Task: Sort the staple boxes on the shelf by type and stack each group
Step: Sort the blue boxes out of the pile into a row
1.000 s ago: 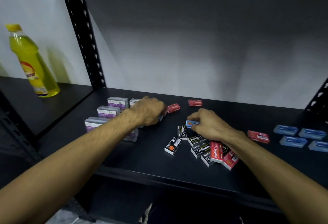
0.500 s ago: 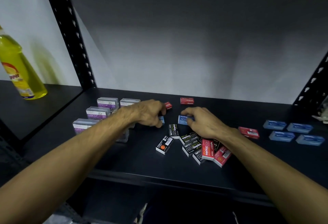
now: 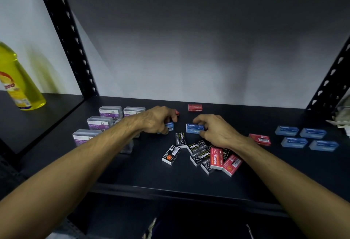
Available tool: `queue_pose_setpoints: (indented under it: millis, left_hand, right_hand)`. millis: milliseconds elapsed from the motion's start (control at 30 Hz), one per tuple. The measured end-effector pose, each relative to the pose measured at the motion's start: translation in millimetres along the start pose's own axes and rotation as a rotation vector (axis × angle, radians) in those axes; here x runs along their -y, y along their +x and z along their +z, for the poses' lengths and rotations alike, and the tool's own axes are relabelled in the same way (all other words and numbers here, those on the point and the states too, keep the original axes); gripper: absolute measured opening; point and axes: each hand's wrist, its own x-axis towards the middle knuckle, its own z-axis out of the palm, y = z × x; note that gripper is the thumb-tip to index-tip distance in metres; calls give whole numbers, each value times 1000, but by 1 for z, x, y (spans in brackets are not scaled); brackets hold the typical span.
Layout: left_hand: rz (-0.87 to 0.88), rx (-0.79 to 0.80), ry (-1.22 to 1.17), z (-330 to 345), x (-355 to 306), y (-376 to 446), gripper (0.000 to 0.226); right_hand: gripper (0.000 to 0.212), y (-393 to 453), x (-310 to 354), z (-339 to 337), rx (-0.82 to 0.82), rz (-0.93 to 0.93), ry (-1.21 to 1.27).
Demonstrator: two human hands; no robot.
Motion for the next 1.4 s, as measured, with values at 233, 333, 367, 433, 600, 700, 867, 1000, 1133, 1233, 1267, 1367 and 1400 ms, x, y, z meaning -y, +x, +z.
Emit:
queue_pose_setpoints:
  millis: [233,333,367,433,600,700,867,1000,1133,1233,1267,1367,1400]
  left_hand:
    - [-54,52,35,-5,6,-4,50]
    - [-59,44,18,-4,6,-6,45]
    - [-58,36,12,-4,6,-6,42]
    - [-59,22,-4,-2,6,-7,31]
    - [-61,-10,-29,-2,4,-8,20]
    - [-49,-64,-39,-2,-1,-7,20]
    - [-21,-112,-96,-2,-12,-3,17]
    - [32,-102,-173,-2,-31,1,12]
    - [80,-90,-213,2,-57,9,11]
    - [134,-84,-242,7,-84,18,11]
    - [155,-83,-253,8,-94,20,11]
    - [212,-79,-257,16,-128,28,14]
    - [235,-74,-259,20,-139,31,15]
  right_hand:
    - [44,0,0,0,4,-7,11]
    - [42,1,1,1,-3,-8,20]
    - [41,0,2,1,-6,-8,19]
    - [36,0,3,2,-11,-13,11]
    - [26,-2,3,2,-27,-14,-7]
    - [25,-2,1,0,-53,-4,4]
    - [27,-9,-4,-8,-82,13,23]
    - [27,-22,-10,-24,-111,26,18]
    - [25,-44,-26,-46,-153,70,1]
    - [22,-68,-45,-67,-183,111,-21]
    - [21,-77,-51,-74,-197,127,-30]
    - [16,-106,-71,-95,-231,170,-53]
    - [14,-115,-78,-101,-235,185,-59]
